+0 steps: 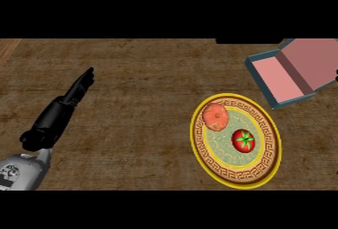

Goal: Pick the tomato from the plate and place it in the cardboard box

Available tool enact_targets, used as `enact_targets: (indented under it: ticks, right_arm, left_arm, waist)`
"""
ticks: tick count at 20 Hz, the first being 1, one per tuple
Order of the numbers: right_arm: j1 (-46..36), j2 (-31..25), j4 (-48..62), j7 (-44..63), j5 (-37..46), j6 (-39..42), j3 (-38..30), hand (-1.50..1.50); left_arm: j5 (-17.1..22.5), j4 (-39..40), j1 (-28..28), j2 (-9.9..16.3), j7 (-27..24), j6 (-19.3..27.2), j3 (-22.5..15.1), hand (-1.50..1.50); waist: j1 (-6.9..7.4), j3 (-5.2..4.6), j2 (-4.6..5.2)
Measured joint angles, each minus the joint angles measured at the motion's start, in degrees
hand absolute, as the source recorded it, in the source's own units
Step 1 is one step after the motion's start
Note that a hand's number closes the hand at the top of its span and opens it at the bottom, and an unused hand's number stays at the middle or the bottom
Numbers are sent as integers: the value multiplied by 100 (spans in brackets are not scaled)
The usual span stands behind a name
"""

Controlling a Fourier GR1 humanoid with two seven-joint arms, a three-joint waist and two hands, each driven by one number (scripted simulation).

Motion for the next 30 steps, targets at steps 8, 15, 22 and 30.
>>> enact_targets:
  ticks: [8,15,22,30]
  right_arm:
    - [-663,-436,-1207,2130,415,987,1091,-150]
    - [-1622,236,-1527,4057,664,1689,2275,-150]
    - [-2129,1355,-1373,5148,939,2121,2965,-150]
    - [-2304,2081,-889,5267,1802,2264,3331,-150]
  left_arm:
    - [-4,78,-131,-36,50,-173,99,0]
    - [-137,142,-223,-161,49,-270,168,0]
    - [-313,129,-75,-318,-3,-369,314,0]
    - [-501,13,-51,-530,149,-437,429,0]
  waist:
    - [99,-7,8]
    - [129,-5,17]
    - [76,3,4]
    - [40,7,0]
